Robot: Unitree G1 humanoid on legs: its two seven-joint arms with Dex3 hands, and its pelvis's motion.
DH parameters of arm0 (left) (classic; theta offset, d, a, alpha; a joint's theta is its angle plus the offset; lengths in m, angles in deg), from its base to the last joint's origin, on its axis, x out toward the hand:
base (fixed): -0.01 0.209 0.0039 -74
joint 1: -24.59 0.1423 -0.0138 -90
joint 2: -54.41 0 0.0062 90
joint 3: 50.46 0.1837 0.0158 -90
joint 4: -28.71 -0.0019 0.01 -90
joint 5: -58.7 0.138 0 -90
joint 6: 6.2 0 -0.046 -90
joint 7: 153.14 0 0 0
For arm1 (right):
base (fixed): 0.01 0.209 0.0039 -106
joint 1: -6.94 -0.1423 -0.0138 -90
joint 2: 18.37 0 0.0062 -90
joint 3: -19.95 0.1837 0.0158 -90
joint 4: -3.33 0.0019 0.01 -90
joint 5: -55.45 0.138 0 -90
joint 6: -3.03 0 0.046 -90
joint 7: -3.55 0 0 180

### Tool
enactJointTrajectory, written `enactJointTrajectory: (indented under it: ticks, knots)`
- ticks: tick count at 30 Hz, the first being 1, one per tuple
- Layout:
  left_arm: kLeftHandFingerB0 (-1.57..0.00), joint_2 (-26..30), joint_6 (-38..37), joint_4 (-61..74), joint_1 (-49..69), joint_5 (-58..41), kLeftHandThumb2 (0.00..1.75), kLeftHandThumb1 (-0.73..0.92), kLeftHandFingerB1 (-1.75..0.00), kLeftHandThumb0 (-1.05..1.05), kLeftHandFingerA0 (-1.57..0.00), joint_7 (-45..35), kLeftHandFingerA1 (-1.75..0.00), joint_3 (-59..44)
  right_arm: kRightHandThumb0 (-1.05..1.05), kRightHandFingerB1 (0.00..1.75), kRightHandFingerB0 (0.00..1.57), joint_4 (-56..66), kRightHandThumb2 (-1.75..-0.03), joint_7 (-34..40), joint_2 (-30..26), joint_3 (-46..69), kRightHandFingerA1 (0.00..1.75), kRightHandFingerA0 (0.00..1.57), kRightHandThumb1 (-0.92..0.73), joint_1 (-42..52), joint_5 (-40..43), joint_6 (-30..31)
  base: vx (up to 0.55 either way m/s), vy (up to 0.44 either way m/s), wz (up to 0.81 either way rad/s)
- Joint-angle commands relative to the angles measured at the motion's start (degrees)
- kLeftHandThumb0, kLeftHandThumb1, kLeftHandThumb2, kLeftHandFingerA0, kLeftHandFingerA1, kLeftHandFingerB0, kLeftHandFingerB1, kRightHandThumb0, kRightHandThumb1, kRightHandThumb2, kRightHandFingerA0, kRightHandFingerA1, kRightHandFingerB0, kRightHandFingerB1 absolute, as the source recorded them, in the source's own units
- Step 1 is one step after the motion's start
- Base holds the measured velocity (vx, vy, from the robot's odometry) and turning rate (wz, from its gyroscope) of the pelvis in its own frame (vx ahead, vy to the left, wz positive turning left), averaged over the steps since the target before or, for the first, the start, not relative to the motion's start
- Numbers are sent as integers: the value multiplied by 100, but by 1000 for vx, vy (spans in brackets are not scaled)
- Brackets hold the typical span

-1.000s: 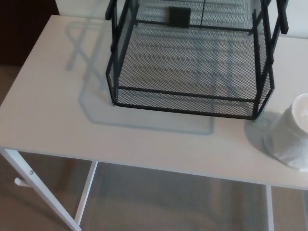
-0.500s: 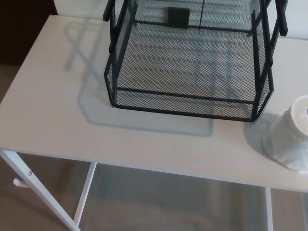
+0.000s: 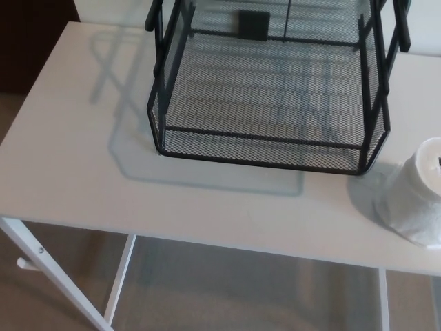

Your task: The robot walks towards a desk on which a file tray is kept in the middle and a toilet paper roll is kept on its right. The robot uses its right hand to hook on finger in the gap of the roll and grabs it, lifts it and places it on the tray.

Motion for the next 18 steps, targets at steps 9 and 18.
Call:
enactJointTrajectory:
  ticks: [9, 18]
  knots:
    - [-2, 115, -408, -128, -81, -505, 68, 91, -39, -79, -13, -275, -69, -636, -105, 23, 0, 577, -64, 309, 54, 2019, 71, 0, -88, -123, 1696, 459, 0, 0, 0]
    - [-3, 94, -370, -167, -93, -466, 69, 92, -39, -78, -13, -269, -65, -673, -105, 71, 0, 1769, -81, 610, -529, 884, 147, 44, -72, -991, 557, -633, 0, 0, 0]
